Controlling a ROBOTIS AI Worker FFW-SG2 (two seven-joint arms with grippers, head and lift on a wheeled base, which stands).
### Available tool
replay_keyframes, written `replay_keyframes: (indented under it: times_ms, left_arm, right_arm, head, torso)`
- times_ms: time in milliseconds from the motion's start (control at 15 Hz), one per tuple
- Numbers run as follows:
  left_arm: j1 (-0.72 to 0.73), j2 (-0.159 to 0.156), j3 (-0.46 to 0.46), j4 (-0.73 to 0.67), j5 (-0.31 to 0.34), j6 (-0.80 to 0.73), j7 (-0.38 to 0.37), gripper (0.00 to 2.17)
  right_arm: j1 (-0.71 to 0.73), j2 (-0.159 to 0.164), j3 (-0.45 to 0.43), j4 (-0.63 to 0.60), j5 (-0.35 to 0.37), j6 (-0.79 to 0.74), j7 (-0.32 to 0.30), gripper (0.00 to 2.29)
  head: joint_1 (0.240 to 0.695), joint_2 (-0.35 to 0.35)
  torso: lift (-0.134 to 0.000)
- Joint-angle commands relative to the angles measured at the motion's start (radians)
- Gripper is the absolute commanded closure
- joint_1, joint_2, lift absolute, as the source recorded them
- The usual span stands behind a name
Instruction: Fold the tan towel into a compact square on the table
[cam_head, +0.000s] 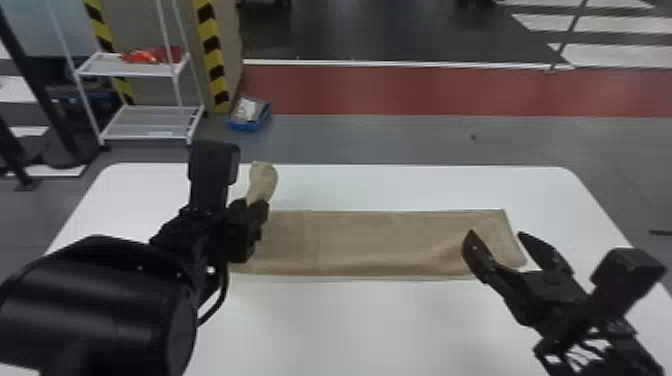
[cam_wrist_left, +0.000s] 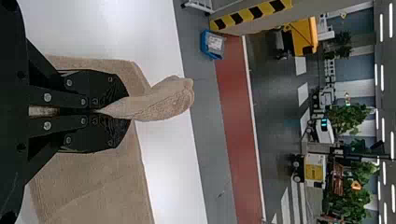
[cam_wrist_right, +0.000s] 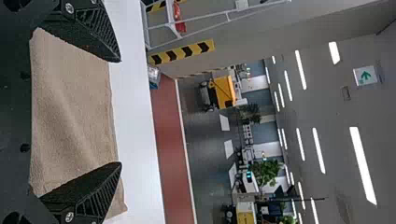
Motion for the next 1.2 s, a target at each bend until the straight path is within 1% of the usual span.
replay_keyframes:
  times_ms: [0, 67, 133, 200, 267, 400, 467, 533, 600, 733, 800, 933, 1000, 1133]
  left_arm:
    - [-0.013, -0.023, -0.135, 0.096, -0.076, 0.000, 0.081, 1.70]
    - [-0.032, -0.023, -0.195, 0.153, -0.070, 0.000, 0.151, 1.70]
    - [-0.046, -0.023, -0.242, 0.211, -0.073, -0.016, 0.182, 1.70]
    - [-0.067, -0.023, -0.288, 0.275, -0.064, -0.074, 0.211, 1.66]
    - [-0.079, -0.023, -0.307, 0.340, -0.067, -0.145, 0.220, 1.64]
    - [-0.086, -0.023, -0.321, 0.392, -0.052, -0.246, 0.236, 1.64]
    - [-0.084, -0.023, -0.330, 0.393, -0.040, -0.286, 0.250, 1.46]
    - [-0.067, -0.023, -0.333, 0.393, -0.040, -0.350, 0.251, 0.81]
    - [-0.043, -0.023, -0.331, 0.392, -0.040, -0.421, 0.240, 0.00]
    - [0.003, -0.023, -0.301, 0.389, -0.040, -0.485, 0.236, 0.00]
    - [0.029, -0.023, -0.270, 0.392, -0.040, -0.540, 0.236, 0.03]
    - [0.094, -0.023, -0.196, 0.420, -0.032, -0.740, 0.227, 0.03]
    - [0.117, -0.023, -0.166, 0.429, -0.024, -0.813, 0.225, 0.03]
    - [0.152, -0.023, -0.101, 0.435, -0.010, -0.890, 0.222, 0.03]
  right_arm:
    - [-0.079, -0.029, -0.020, 0.090, -0.063, 0.004, -0.002, 0.10]
    - [-0.113, -0.047, -0.020, 0.133, -0.089, 0.001, 0.000, 0.10]
    - [-0.123, -0.055, -0.023, 0.153, -0.107, -0.005, 0.000, 0.10]
    - [-0.130, -0.055, -0.042, 0.173, -0.110, -0.008, 0.000, 0.10]
    - [-0.133, -0.055, -0.052, 0.190, -0.119, -0.014, 0.003, 0.10]
    - [-0.136, -0.055, -0.054, 0.202, -0.124, -0.020, 0.008, 0.10]
    - [-0.137, -0.055, -0.051, 0.204, -0.124, -0.020, 0.008, 0.10]
    - [-0.140, -0.055, -0.046, 0.204, -0.121, -0.020, 0.008, 0.10]
    - [-0.145, -0.052, -0.039, 0.204, -0.118, -0.020, 0.008, 0.10]
    - [-0.149, -0.045, -0.025, 0.197, -0.110, -0.017, 0.011, 0.10]
    - [-0.148, -0.045, -0.016, 0.193, -0.107, -0.014, 0.012, 0.10]
    - [-0.149, -0.045, -0.010, 0.191, -0.107, -0.011, 0.017, 0.10]
    - [-0.156, -0.045, -0.002, 0.191, -0.103, -0.005, 0.017, 0.10]
    - [-0.163, -0.039, 0.017, 0.190, -0.090, 0.004, 0.017, 0.10]
  head:
    - [0.695, -0.126]
    - [0.695, -0.144]
    - [0.695, -0.161]
    - [0.695, -0.193]
    - [0.695, -0.216]
    - [0.695, -0.259]
    - [0.695, -0.275]
    - [0.695, -0.291]
    - [0.695, -0.296]
    - [0.695, -0.308]
    - [0.695, -0.309]
    - [0.695, -0.285]
    - [0.695, -0.275]
    - [0.695, -0.249]
  torso:
    - [-0.110]
    - [-0.110]
    - [-0.110]
    - [-0.110]
    - [-0.110]
    - [-0.110]
    - [-0.110]
    - [-0.110]
    - [-0.110]
    - [-0.110]
    - [-0.110]
    - [-0.110]
    - [-0.110]
    - [-0.110]
